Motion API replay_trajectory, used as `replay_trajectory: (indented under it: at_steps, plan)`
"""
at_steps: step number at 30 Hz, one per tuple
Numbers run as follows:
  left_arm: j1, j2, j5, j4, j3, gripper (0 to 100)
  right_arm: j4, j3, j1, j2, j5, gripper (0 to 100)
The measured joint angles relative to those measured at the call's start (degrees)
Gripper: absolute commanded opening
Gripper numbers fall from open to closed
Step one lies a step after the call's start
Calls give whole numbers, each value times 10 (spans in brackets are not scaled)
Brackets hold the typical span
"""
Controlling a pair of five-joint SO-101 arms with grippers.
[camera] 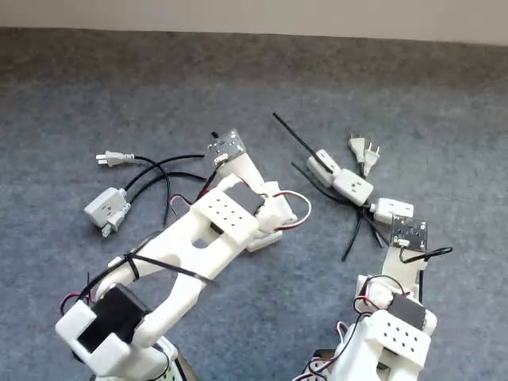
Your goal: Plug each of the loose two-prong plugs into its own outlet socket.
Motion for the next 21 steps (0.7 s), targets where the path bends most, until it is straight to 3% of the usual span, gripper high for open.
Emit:
replay_trajectory:
  at_steps: [10, 15, 21]
  plan:
    - [5, 4, -21, 6, -4, 7, 0, 0, 0, 0, 0, 8]
    - [5, 8, -75, 87, -15, 7, 0, 0, 0, 0, 0, 8]
    - [-49, 9, -144, 197, -17, 7, 0, 0, 0, -1, 0, 8]
